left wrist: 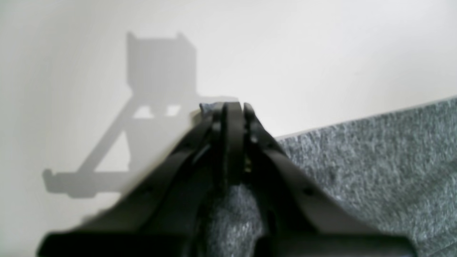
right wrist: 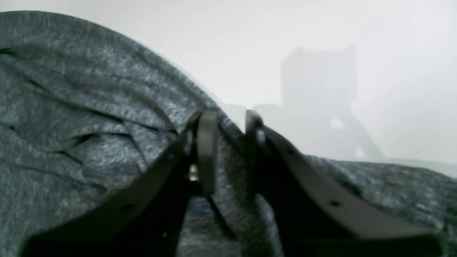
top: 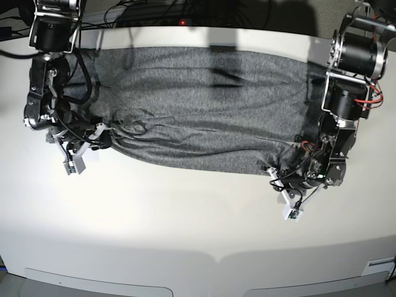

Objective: Fold the T-shirt properly
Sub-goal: 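Grasp the shirt's folded edge with both grippers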

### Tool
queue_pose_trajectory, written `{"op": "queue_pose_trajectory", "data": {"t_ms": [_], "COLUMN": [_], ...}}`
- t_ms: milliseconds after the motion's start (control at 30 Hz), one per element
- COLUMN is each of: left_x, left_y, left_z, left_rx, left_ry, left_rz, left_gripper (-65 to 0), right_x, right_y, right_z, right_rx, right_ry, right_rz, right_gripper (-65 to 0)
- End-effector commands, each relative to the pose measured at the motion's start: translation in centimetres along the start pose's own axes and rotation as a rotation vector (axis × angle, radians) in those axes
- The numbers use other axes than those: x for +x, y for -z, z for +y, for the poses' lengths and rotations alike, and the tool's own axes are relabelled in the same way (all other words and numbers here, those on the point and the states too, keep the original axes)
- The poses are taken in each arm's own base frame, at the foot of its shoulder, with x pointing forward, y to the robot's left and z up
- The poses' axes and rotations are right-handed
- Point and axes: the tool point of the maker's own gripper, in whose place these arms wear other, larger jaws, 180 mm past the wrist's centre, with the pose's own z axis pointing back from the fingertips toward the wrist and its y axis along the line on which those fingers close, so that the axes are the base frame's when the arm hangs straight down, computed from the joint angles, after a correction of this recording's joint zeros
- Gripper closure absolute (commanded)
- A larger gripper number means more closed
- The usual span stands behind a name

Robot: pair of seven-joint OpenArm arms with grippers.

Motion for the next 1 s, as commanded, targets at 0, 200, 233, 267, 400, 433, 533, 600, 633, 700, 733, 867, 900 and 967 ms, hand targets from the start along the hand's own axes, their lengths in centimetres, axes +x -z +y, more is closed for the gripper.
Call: {"op": "queue_pose_trajectory", "data": {"t_ms": [0, 200, 233, 267, 400, 433, 533, 600, 633, 700, 733, 867, 900, 967], "left_x": [1.8, 2.0, 2.1, 2.1, 2.3, 2.2, 2.3, 2.3, 2.3, 2.3, 2.3, 2.2, 2.2, 2.2], "left_y": [-0.4, -0.4, -0.4, -0.4, -0.5, -0.5, -0.5, -0.5, -0.5, -0.5, -0.5, -0.5, -0.5, -0.5], "left_z": [0.4, 0.5, 0.5, 0.5, 0.5, 0.5, 0.5, 0.5, 0.4, 0.4, 0.5, 0.4, 0.4, 0.4], "left_rx": [0.008, 0.01, 0.01, 0.01, 0.01, 0.009, 0.009, 0.009, 0.009, 0.008, 0.009, 0.009, 0.009, 0.009], "left_ry": [0.009, 0.01, 0.01, 0.01, 0.012, 0.012, 0.012, 0.012, 0.012, 0.011, 0.012, 0.012, 0.011, 0.011], "left_rz": [-0.027, -0.032, -0.033, -0.034, -0.037, -0.036, -0.038, -0.038, -0.038, -0.04, -0.04, -0.037, -0.036, -0.036], "left_gripper": [0.0, 0.0, 0.0, 0.0, 0.0, 0.0, 0.0, 0.0, 0.0, 0.0, 0.0, 0.0, 0.0, 0.0], "right_x": [2.3, 3.3, 3.6, 3.9, 4.8, 4.7, 3.8, 3.0, 2.8, 2.3, 2.0, 2.7, 3.1, 3.5], "right_y": [-0.6, -0.6, -0.7, -0.7, -0.7, -0.7, -0.5, -0.3, -0.1, 0.5, 0.7, 2.0, 2.2, 2.5], "right_z": [-0.4, 0.3, 0.3, 0.3, 0.2, 0.2, -0.1, -0.4, -0.3, 0.2, 0.4, 2.1, 2.6, 3.2], "right_rx": [0.003, 0.042, 0.044, 0.043, 0.041, 0.041, 0.023, -0.011, -0.017, -0.026, -0.032, -0.031, -0.023, -0.021], "right_ry": [-0.013, 0.023, 0.022, 0.02, 0.012, 0.009, -0.014, -0.068, -0.099, -0.185, -0.239, -0.416, -0.44, -0.485], "right_rz": [-0.063, -0.101, -0.109, -0.113, -0.118, -0.103, -0.039, 0.008, 0.026, 0.071, 0.101, 0.169, 0.176, 0.219], "right_gripper": [-5.1, 0.0, 0.0, 0.0, 0.0, 0.0, -15.1, -20.4, -20.3, -20.3, -20.3, -20.2, -20.2, -20.2]}}
